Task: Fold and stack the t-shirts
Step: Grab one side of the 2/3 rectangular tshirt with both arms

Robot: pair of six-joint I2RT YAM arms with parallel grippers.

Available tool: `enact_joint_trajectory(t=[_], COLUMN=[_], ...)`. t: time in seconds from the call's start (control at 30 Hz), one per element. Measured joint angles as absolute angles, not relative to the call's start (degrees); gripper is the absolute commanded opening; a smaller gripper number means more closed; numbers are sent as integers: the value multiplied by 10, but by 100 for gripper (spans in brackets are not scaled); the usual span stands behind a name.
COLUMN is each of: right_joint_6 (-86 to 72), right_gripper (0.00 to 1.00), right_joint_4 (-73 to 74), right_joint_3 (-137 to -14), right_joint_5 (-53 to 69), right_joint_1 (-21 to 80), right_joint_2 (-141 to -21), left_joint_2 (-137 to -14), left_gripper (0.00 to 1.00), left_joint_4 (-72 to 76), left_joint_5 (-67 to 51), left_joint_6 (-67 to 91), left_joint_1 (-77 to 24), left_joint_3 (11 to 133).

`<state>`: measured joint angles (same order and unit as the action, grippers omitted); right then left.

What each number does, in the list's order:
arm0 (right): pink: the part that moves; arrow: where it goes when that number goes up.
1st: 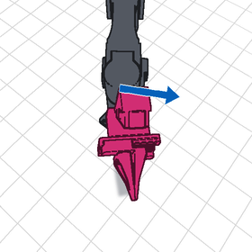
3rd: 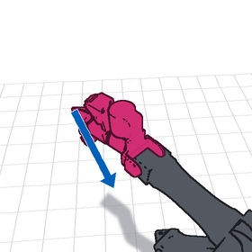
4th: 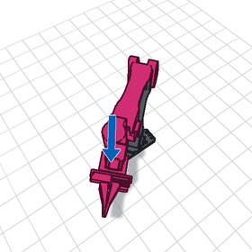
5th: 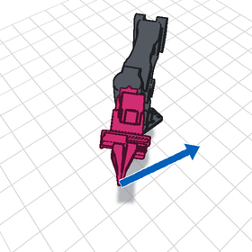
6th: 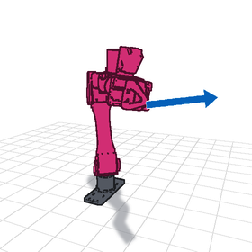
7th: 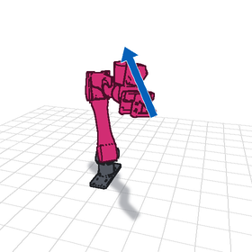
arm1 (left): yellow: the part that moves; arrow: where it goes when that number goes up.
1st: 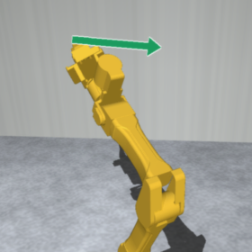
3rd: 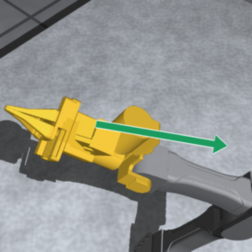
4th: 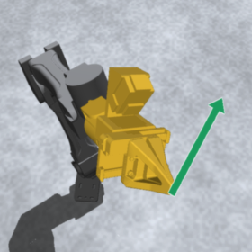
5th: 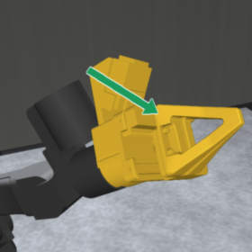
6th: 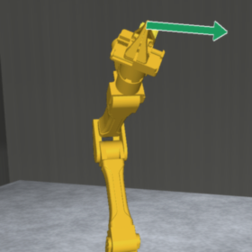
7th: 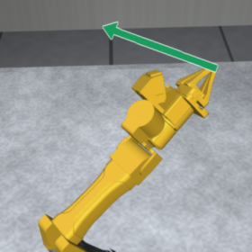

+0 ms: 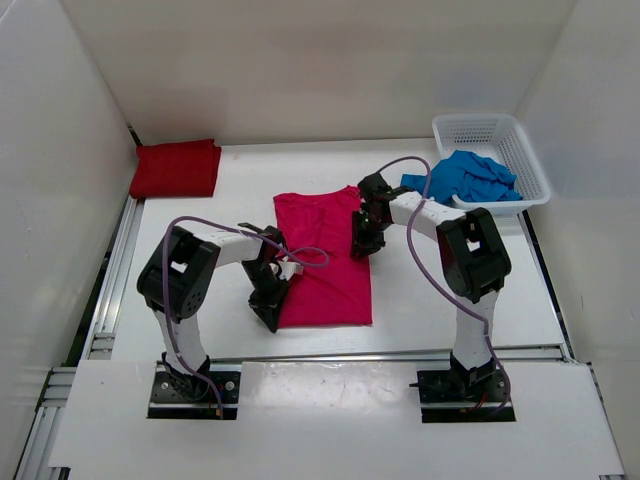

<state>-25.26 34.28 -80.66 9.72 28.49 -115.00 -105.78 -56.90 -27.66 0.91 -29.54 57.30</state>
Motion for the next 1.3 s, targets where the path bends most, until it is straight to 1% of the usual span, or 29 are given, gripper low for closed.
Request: enact_joint_trajectory(t=[0.1,0.2,0.3,0.97,1.3], right_joint_6=[-253,-253,-254,-255,-266], right_gripper=[38,38,47,46,47], right_joint_4=[336,331,329,334,364], right_joint_3=[-804,-804,-803,-773,-773], right_joint_5=[99,100,102,50,28], right_joint_1=[285,285,285,285,285], right_joint_2=[-1149,-1149,-1149,-1114,-1022], left_joint_2=[-1058,-1058,-1058,-1057,-1051], left_gripper=[11,11,11,11,11], left_joint_4=[-569,-569,-569,-570,-574], left_joint_5=[-276,-276,-276,-269,-234], left_joint_6=[9,9,9,9,9], left_joint_1=[-295,-295,-295,-295,-296], left_joint_3=[574,574,574,575,585])
